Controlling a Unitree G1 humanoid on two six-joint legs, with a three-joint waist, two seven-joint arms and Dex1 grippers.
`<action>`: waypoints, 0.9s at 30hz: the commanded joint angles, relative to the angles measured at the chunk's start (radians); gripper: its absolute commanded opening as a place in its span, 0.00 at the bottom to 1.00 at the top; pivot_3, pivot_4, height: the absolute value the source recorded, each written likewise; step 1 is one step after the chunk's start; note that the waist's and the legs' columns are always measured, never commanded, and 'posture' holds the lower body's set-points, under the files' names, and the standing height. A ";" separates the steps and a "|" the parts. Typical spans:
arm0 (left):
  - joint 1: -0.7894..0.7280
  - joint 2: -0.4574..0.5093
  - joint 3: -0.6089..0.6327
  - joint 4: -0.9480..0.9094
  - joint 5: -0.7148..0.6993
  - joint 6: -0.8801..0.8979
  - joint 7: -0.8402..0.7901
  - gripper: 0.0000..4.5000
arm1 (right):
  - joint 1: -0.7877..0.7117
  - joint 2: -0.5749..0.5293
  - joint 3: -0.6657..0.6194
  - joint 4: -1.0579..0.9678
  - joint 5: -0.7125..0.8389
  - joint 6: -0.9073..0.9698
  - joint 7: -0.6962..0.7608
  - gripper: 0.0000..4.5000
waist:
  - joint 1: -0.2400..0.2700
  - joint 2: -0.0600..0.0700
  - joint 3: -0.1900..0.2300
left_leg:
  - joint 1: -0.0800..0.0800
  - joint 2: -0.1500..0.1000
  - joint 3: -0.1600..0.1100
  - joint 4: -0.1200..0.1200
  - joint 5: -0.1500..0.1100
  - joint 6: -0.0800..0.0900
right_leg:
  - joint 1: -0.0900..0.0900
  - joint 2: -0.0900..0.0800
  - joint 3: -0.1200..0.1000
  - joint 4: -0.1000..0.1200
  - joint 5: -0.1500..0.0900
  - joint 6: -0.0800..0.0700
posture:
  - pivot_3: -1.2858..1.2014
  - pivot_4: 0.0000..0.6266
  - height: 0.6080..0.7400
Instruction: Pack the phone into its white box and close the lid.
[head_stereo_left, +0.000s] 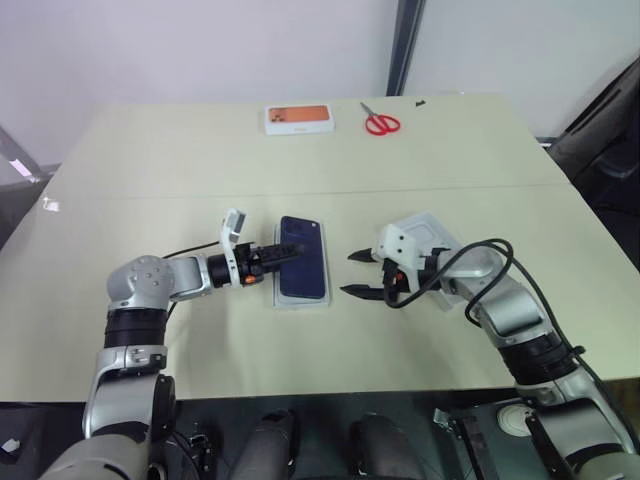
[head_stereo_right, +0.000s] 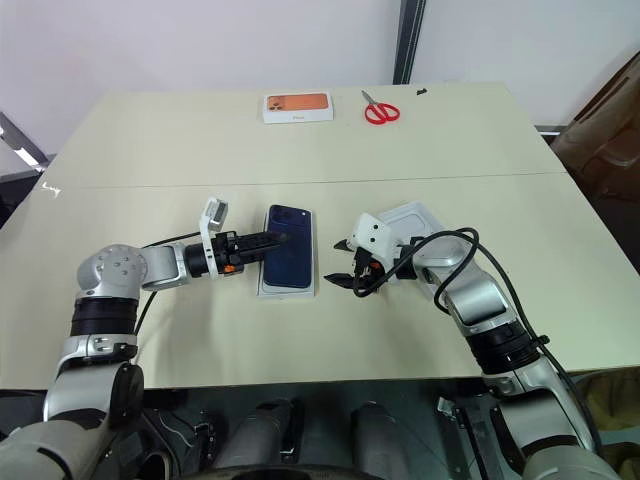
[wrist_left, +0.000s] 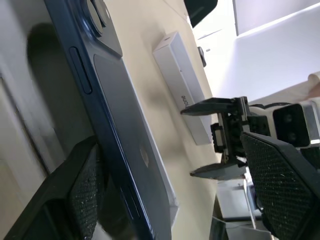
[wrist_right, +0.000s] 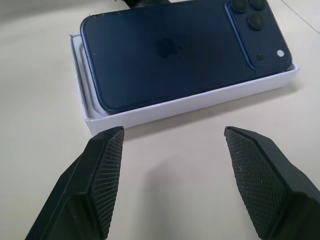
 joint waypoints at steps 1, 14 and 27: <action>0.007 0.037 0.023 -0.079 -0.026 0.036 -0.011 0.94 | -0.024 0.014 -0.005 -0.003 0.003 -0.025 -0.007 0.75 | 0.000 0.000 0.000 | 0.000 0.000 0.000 0.000 0.000 0.000 | 0.000 0.000 0.000 0.000 0.000 0.000 | 0.52 0.24 0.95; 0.075 0.088 0.074 -0.170 0.008 0.005 0.037 0.94 | -0.047 0.039 0.006 0.051 -0.021 -0.059 -0.018 0.75 | 0.002 0.000 0.000 | 0.000 0.000 0.000 0.000 0.000 0.000 | 0.000 0.000 0.000 0.000 0.000 0.000 | 0.52 0.24 0.95; 0.131 0.124 -0.065 -0.178 0.259 -0.293 0.083 0.01 | -0.098 0.084 0.037 0.178 -0.126 -0.123 -0.133 0.00 | 0.005 0.000 0.000 | 0.000 0.000 0.000 0.000 0.000 0.000 | 0.000 0.000 0.000 0.000 0.000 0.000 | 0.52 0.24 0.95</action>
